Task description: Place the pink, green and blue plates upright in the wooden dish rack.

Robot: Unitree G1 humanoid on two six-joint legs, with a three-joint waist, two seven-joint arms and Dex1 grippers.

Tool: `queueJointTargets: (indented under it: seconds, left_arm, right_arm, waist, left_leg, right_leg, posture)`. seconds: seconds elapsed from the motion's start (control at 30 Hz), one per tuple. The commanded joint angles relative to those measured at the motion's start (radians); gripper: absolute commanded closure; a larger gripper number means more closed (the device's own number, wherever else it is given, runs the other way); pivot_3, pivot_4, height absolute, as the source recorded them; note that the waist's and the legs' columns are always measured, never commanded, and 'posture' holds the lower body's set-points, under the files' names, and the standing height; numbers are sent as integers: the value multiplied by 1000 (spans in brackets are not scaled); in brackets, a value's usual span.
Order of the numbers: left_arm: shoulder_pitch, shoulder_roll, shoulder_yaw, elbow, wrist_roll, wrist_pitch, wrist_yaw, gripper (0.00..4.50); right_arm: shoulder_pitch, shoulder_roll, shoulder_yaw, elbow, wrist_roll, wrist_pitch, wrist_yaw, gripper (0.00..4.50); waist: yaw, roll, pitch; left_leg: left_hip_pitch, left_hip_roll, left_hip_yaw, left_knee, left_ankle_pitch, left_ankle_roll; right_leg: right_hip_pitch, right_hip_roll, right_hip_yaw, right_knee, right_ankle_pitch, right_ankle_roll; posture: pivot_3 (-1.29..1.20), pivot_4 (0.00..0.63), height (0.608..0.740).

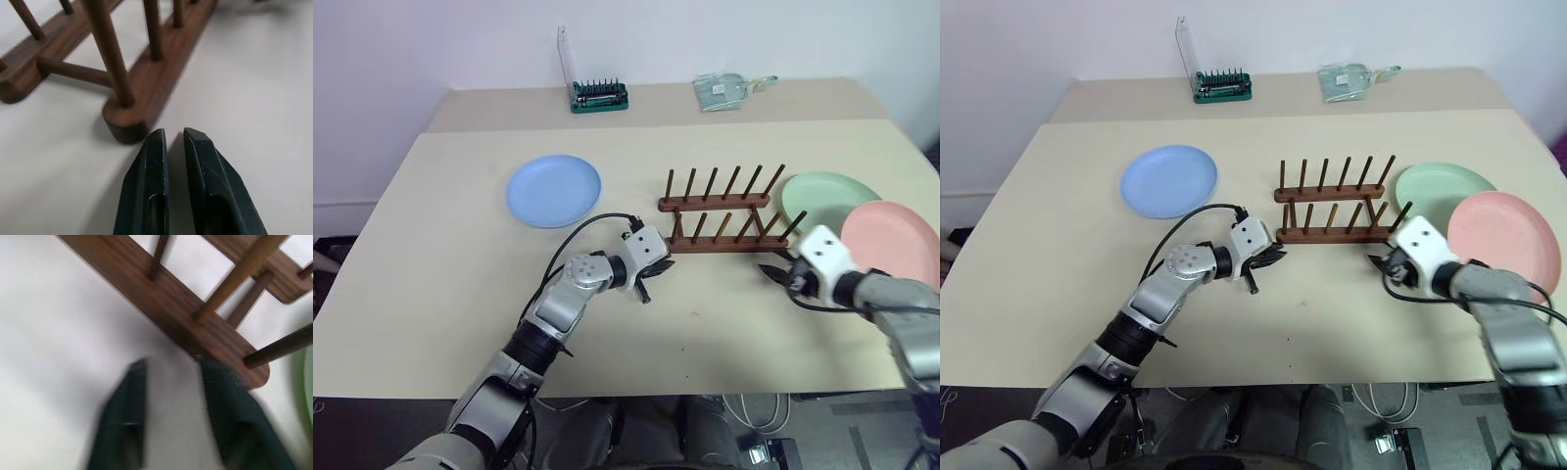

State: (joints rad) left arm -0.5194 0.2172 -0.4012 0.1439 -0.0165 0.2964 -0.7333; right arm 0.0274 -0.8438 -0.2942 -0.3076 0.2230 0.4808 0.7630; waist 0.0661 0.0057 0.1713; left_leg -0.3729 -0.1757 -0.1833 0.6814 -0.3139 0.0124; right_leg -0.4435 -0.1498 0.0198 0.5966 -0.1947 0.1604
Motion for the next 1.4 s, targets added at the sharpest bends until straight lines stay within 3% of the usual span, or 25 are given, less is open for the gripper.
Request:
queueJointTargets:
  seconds: [0.03,0.07,0.2,0.3,0.47,0.57,0.8,1.1,1.2,1.4]
  left_arm:
    - [33,20,22,-81,-71,-16,-87,3943]
    - [38,21,32,-98,-99,-2,-108,3943]
    - [39,35,44,-159,-193,10,-225,3943]
    - [25,41,32,-169,-219,28,-274,3943]
    - [-13,21,30,-121,-191,-8,-268,3943]
    - [-9,19,31,-120,-188,-12,-263,3943]
    - [28,33,30,-150,-191,-3,-249,3943]
    - [28,34,35,-152,-202,13,-247,3943]
    - [25,38,44,-142,-201,13,-246,3943]
    - [19,46,68,-132,-207,17,-240,3943]
  right_arm:
    - [97,-25,-235,-179,31,56,0,613]
    - [133,-25,-269,-205,26,62,4,109]
    - [236,15,-363,-251,4,115,-38,109]
    - [290,12,-321,-234,-74,89,-75,109]
    - [208,69,-173,-130,-174,87,-224,109]
    - [190,75,-130,-94,-213,55,-256,988]
    - [221,64,-161,-101,-246,32,-264,4484]
    - [272,-36,-282,-207,-278,3,-186,4484]
    - [69,-67,-379,-270,-52,63,-106,4484]
    - [-386,-8,-429,-255,706,415,-68,4484]
  waist:
    - [0,0,0]
    - [-1,0,0]
    - [-1,-1,0]
    - [-1,0,0]
    - [-6,0,0]
    - [-3,1,0]
    - [-2,1,0]
    - [-5,1,-1]
    - [-15,2,0]
    - [-24,-4,2]
  left_leg:
    - [0,0,0,0,0,0]
    - [0,0,0,0,0,1]
    - [0,0,1,1,0,0]
    - [2,0,2,1,0,1]
    - [3,1,3,1,0,0]
    - [3,1,3,1,0,0]
    - [2,0,3,1,0,0]
    - [2,0,3,1,0,0]
    - [2,0,5,1,0,0]
    - [2,7,5,1,0,0]
  right_leg:
    - [0,0,0,0,0,0]
    - [0,0,0,-1,0,0]
    - [1,0,0,0,0,0]
    - [3,0,1,0,0,0]
    - [3,0,2,0,0,0]
    - [2,0,2,0,0,0]
    - [1,0,2,0,0,0]
    - [2,0,2,1,1,0]
    - [2,0,3,0,1,0]
    - [4,5,2,-3,3,-2]
  posture:
    - [0,150,738]
    - [0,150,738]
    - [0,150,738]
    - [0,150,738]
    - [0,150,738]
    - [0,150,738]
    - [0,150,738]
    - [0,150,738]
    - [0,150,738]
    - [0,150,738]
